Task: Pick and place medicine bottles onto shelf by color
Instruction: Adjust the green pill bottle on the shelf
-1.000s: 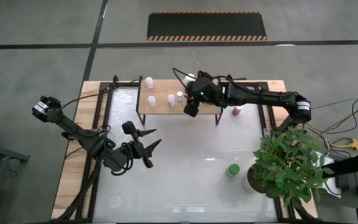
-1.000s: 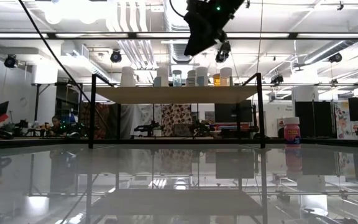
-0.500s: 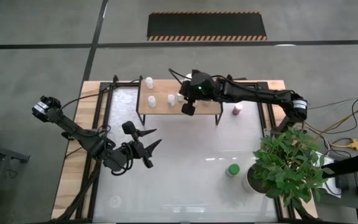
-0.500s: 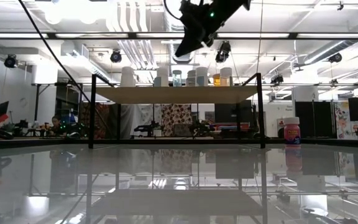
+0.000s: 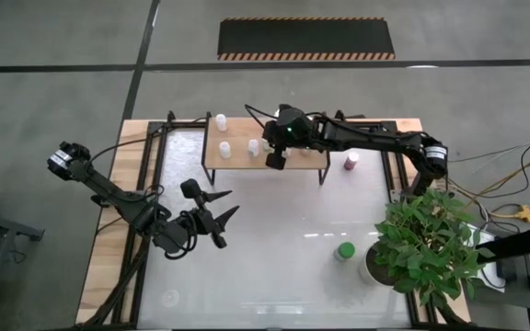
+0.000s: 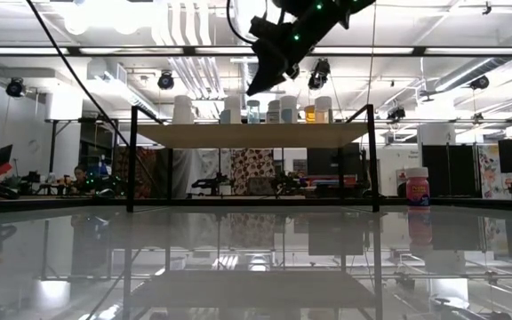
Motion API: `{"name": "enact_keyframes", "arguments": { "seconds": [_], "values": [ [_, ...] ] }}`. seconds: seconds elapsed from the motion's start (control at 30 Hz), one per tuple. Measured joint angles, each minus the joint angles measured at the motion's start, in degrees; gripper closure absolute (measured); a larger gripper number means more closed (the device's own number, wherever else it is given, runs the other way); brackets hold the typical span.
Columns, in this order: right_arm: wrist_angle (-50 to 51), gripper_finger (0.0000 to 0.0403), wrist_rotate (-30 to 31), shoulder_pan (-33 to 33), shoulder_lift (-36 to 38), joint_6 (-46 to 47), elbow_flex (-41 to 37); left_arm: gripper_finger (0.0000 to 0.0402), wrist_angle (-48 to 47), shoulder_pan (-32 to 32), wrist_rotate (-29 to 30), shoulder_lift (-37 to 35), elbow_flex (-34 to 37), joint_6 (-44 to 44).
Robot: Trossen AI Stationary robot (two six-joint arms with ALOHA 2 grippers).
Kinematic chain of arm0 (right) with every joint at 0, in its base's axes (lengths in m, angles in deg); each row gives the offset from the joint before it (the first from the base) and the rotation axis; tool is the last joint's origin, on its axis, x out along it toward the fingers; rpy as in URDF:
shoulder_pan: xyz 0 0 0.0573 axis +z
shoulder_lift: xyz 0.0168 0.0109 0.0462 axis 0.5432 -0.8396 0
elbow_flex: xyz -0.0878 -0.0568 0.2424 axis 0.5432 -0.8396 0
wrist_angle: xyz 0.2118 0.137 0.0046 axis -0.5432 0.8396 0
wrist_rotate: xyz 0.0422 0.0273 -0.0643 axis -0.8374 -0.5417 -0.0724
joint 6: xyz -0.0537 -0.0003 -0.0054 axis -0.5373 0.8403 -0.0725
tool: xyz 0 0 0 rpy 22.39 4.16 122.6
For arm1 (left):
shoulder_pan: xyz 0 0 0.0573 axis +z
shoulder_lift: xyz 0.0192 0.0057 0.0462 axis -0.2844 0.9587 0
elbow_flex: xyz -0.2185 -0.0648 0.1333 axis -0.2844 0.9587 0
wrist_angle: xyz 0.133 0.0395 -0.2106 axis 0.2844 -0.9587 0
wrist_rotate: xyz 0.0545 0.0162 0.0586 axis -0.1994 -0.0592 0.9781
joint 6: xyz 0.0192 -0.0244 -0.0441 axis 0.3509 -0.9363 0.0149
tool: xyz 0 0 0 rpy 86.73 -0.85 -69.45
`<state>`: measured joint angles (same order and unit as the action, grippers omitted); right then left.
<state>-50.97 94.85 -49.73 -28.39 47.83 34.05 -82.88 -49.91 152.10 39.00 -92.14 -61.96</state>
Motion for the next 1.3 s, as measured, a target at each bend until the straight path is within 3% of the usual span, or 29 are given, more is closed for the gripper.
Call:
{"name": "enact_keyframes", "arguments": {
  "seconds": [1.3],
  "values": [
    [-1.5,0.0394,0.0,-0.5,-0.4,1.0,-0.8,0.0207,0.0,0.0,0.0,0.0,0.2,0.1]
  ]
}}
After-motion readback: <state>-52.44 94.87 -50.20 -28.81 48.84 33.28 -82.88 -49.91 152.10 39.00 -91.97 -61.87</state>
